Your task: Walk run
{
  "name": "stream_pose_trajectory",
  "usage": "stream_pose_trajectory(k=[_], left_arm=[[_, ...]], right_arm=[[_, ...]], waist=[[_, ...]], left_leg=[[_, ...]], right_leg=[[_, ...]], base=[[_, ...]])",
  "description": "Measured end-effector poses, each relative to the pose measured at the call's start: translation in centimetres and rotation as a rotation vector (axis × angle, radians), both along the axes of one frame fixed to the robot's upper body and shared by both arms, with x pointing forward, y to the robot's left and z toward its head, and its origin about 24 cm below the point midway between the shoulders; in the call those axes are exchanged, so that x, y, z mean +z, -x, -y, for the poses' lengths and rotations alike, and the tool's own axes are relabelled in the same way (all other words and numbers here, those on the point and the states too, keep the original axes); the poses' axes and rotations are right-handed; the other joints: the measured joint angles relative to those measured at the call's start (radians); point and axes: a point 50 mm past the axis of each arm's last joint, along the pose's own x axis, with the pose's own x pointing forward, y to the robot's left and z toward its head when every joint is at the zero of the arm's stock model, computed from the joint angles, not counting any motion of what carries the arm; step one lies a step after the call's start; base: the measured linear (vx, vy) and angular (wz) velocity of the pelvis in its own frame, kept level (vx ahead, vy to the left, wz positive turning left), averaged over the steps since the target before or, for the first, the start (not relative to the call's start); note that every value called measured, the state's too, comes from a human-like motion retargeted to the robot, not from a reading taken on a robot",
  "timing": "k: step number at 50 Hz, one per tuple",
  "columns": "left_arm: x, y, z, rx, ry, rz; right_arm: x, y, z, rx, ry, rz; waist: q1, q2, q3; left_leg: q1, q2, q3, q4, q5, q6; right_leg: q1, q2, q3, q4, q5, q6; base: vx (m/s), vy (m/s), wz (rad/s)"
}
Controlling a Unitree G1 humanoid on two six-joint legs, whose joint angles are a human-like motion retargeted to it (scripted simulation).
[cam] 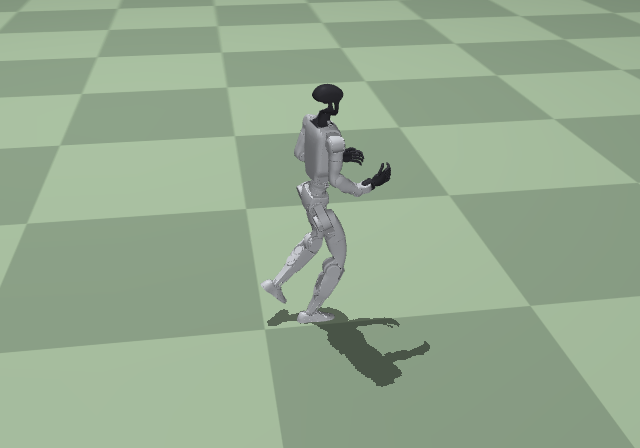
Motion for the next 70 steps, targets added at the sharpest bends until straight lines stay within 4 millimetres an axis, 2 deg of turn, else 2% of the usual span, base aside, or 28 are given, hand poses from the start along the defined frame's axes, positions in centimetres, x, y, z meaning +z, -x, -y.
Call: stream_pose_trajectory(k=[2, 5, 9, 10, 12, 15, 18, 20, 23, 25, 27, 29, 32, 34, 39, 43, 45, 47, 50, 52, 53, 58, 60, 61, 62, 65, 67, 70], left_arm=[[-1.8, 2.4, 0.1, -0.059, -0.021, -0.1], [-1.8, 3.4, -0.6, -0.065, -0.035, -0.109], [0.7, -0.1, -0.2, -0.088, -0.05, 0.027], [1.8, -1.6, 0.6, -0.118, -0.05, 0.084], [4.1, -4.5, 2.0, -0.166, -0.063, 0.19], [4.5, -5.7, 2.8, -0.183, -0.022, 0.186], [3.7, -4.9, 2.3, -0.13, 0.039, 0.139], [4.6, -4.7, 1.1, -0.094, 0.029, 0.171], [6.2, -4.8, 0.2, -0.042, 0.047, 0.233], [7.4, -5.0, -1.3, 0.005, 0.01, 0.281], [7.1, -5.2, -2.0, 0.034, -0.024, 0.273], [5.4, -4.9, -1.2, 0.02, -0.006, 0.21], [0.5, -1.6, 0.5, -0.044, 0.01, 0.008], [-2.0, 1.1, 1.2, -0.11, -0.014, -0.119], [-2.3, 3.1, -0.7, -0.115, -0.086, -0.149], [0.3, -0.7, -0.2, -0.11, -0.063, 0.005], [2.7, -3.8, 1.9, -0.173, -0.034, 0.119], [3.4, -4.9, 2.8, -0.184, -0.009, 0.135], [2.7, -4.5, 3.4, -0.176, 0.074, 0.091], [3.4, -4.3, 1.7, -0.109, 0.07, 0.12], [4.2, -4.5, 1.4, -0.104, 0.067, 0.155], [7.1, -5.1, 0.0, -0.026, 0.099, 0.27], [7.6, -5.5, -0.6, -0.015, 0.071, 0.288], [7.5, -5.8, -0.4, -0.023, 0.06, 0.292], [6.7, -5.7, -0.1, -0.03, 0.049, 0.264], [0.0, -1.7, 1.6, -0.075, 0.053, -0.018], [-2.6, 0.9, 2.0, -0.115, 0.035, -0.149], [-4.2, 3.6, 0.4, -0.139, -0.047, -0.248]], right_arm=[[0.1, -0.1, 0.4, -0.043, -0.038, -0.008], [1.6, -0.8, 0.3, -0.018, -0.08, 0.037], [2.1, -1.7, 1.8, -0.033, -0.055, 0.034], [2.0, -2.0, 2.5, -0.059, -0.041, 0.018], [0.4, -1.5, 3.8, -0.124, -0.025, -0.043], [-5.1, 3.5, 3.9, -0.164, -0.029, -0.278], [-8.8, 9.7, 4.1, -0.119, 0.046, -0.475], [-9.1, 11.2, 4.6, -0.119, 0.075, -0.497], [-7.8, 9.8, 5.6, -0.165, 0.072, -0.408], [-6.0, 6.9, 5.0, -0.148, 0.059, -0.298], [-4.0, 3.6, 3.5, -0.086, 0.054, -0.188], [-2.3, 1.3, 2.2, -0.038, 0.058, -0.108], [-2.1, 1.0, 2.0, -0.034, 0.053, -0.101], [-1.7, 0.7, 2.0, -0.051, 0.029, -0.091], [1.6, -0.9, 2.8, -0.06, 0.003, 0.017], [2.6, -1.7, 4.0, -0.077, -0.039, 0.042], [2.1, -1.6, 5.5, -0.127, -0.011, 0.029], [-1.6, 0.7, 5.2, -0.144, 0.0, -0.121], [-7.5, 7.4, 3.8, -0.112, -0.025, -0.391], [-8.8, 10.1, 3.8, -0.058, 0.03, -0.472], [-8.8, 10.7, 4.3, -0.066, 0.054, -0.472], [-6.9, 8.6, 5.2, -0.133, 0.048, -0.36], [-5.3, 5.9, 4.6, -0.119, 0.036, -0.269], [-4.4, 4.4, 4.6, -0.112, 0.048, -0.218], [-3.9, 3.5, 4.6, -0.109, 0.057, -0.196], [-5.1, 4.8, 4.4, -0.106, 0.035, -0.263], [-4.3, 4.0, 3.8, -0.096, 0.021, -0.221], [-1.9, 2.0, 3.4, -0.07, 0.024, -0.111]], waist=[[0.106, 0.028, -0.075], [0.224, 0.068, -0.016], [0.332, 0.151, 0.086], [0.341, 0.185, 0.118], [0.325, 0.189, 0.184], [0.234, 0.175, 0.126], [0.039, 0.126, -0.078], [-0.108, 0.165, -0.09], [-0.255, 0.146, 0.002], [-0.289, 0.092, 0.062], [-0.267, 0.04, 0.099], [-0.196, 0.044, 0.114], [-0.098, 0.055, 0.048], [0.047, 0.033, -0.04], [0.225, 0.132, 0.026], [0.291, 0.234, 0.129], [0.304, 0.247, 0.204], [0.267, 0.2, 0.203], [0.122, 0.154, 0.028], [-0.005, 0.14, -0.071], [-0.046, 0.144, -0.053], [-0.195, 0.03, 0.091], [-0.203, -0.03, 0.131], [-0.172, -0.025, 0.154], [-0.14, -0.018, 0.156], [-0.051, 0.001, 0.047], [0.039, -0.019, -0.022], [0.11, 0.036, -0.013]], left_leg=[[-0.158, 0.034, -0.084, -0.111, -0.053, -0.056], [-0.232, 0.073, -0.138, -0.447, -0.035, -0.152], [-0.216, 0.137, -0.299, -0.787, 0.039, -0.243], [-0.21, 0.145, -0.35, -0.786, 0.08, -0.22], [-0.226, 0.105, -0.343, -0.492, -0.101, -0.077], [-0.098, 0.096, -0.328, -0.349, -0.317, -0.05], [0.069, 0.022, -0.303, -0.559, -0.24, -0.051], [0.221, 0.016, -0.327, -0.681, -0.03, -0.065], [0.411, 0.018, -0.276, -0.718, 0.38, -0.067], [0.489, -0.021, -0.203, -0.664, 0.445, -0.009], [0.475, -0.04, -0.072, -0.508, 0.344, 0.032], [0.381, -0.01, -0.002, -0.304, 0.243, 0.045], [0.142, 0.014, -0.059, -0.03, 0.058, 0.039], [-0.049, 0.023, -0.043, -0.052, -0.018, -0.008], [-0.19, 0.1, -0.158, -0.526, -0.022, -0.163], [-0.163, 0.175, -0.354, -0.769, 0.052, -0.22], [-0.194, 0.137, -0.331, -0.53, -0.052, -0.067], [-0.199, 0.136, -0.293, -0.356, -0.187, -0.084], [-0.049, 0.07, -0.276, -0.422, -0.266, -0.073], [0.02, 0.022, -0.243, -0.515, -0.174, -0.068], [0.084, 0.011, -0.251, -0.546, -0.088, -0.078], [0.329, -0.079, -0.197, -0.508, 0.303, -0.061], [0.334, -0.08, -0.085, -0.348, 0.229, -0.023], [0.292, -0.05, -0.03, -0.242, 0.188, 0.007], [0.251, -0.025, 0.008, -0.142, 0.147, 0.03], [0.082, 0.009, -0.031, 0.092, 0.034, 0.014], [-0.038, 0.009, -0.012, 0.04, -0.011, -0.014], [-0.128, 0.042, -0.052, -0.227, -0.028, -0.079]], right_leg=[[0.134, 0.107, -0.1, -0.143, 0.075, -0.009], [0.375, 0.219, -0.202, -0.301, 0.424, 0.025], [0.52, 0.304, -0.295, -0.217, 0.76, 0.045], [0.512, 0.331, -0.299, -0.133, 0.758, 0.038], [0.398, 0.276, -0.305, 0.185, 0.65, 0.01], [0.149, 0.166, -0.298, 0.577, 0.432, -0.051], [-0.153, 0.067, -0.221, 0.525, 0.287, -0.013], [-0.238, 0.037, -0.282, 0.307, 0.263, 0.0], [-0.208, 0.024, -0.238, -0.155, 0.296, 0.131], [-0.18, -0.001, -0.122, -0.315, 0.335, 0.185], [-0.169, -0.033, -0.042, -0.267, 0.375, 0.166], [-0.163, -0.002, -0.012, -0.081, 0.244, 0.024], [-0.066, -0.049, -0.074, 0.091, 0.041, 0.027], [0.053, -0.005, -0.092, -0.015, 0.028, 0.042], [0.421, 0.211, -0.274, -0.256, 0.455, 0.057], [0.491, 0.313, -0.334, -0.064, 0.586, 0.003], [0.411, 0.242, -0.368, 0.207, 0.516, -0.021], [0.26, 0.204, -0.272, 0.442, 0.419, -0.023], [-0.037, 0.101, -0.207, 0.57, 0.261, 0.016], [-0.174, 0.059, -0.221, 0.393, 0.233, 0.024], [-0.197, 0.039, -0.256, 0.274, 0.236, 0.029], [-0.164, -0.02, -0.093, -0.299, 0.33, 0.198], [-0.163, -0.076, -0.02, -0.291, 0.478, 0.172], [-0.178, -0.051, -0.026, -0.188, 0.389, 0.07], [-0.189, -0.04, -0.027, -0.084, 0.306, 0.008], [-0.145, -0.073, -0.047, 0.131, 0.136, 0.035], [-0.055, -0.053, -0.06, 0.074, 0.109, 0.046], [0.114, 0.074, -0.143, -0.041, 0.187, 0.062]], base=[[1.95, -0.29, 0.4], [1.87, -0.34, -0.19], [1.15, -0.43, -0.29], [1.69, -0.47, 0.63], [2.39, -0.42, 0.35], [2.82, -0.18, 0.09], [2.69, -0.19, 0.11], [2.03, -0.25, 0.63], [1.35, -0.12, 0.73], [1.71, -0.3, -0.3], [1.45, -0.17, -0.7], [2.02, -0.19, -0.77], [3.15, -0.29, 0.56], [2.53, -0.35, 0.17], [1.56, -0.3, -0.21], [1.09, -0.39, -0.17], [1.48, -0.28, 0.07], [2.47, -0.12, -0.3], [2.39, 0.02, 0.11], [1.95, -0.16, 0.03], [1.44, -0.13, 0.63], [1.35, -0.26, 0.58], [0.96, -0.17, -0.04], [1.21, -0.11, -0.16], [1.59, -0.14, -0.3], [2.72, -0.31, 0.09], [1.94, -0.34, -0.08], [1.3, -0.16, -0.22]])
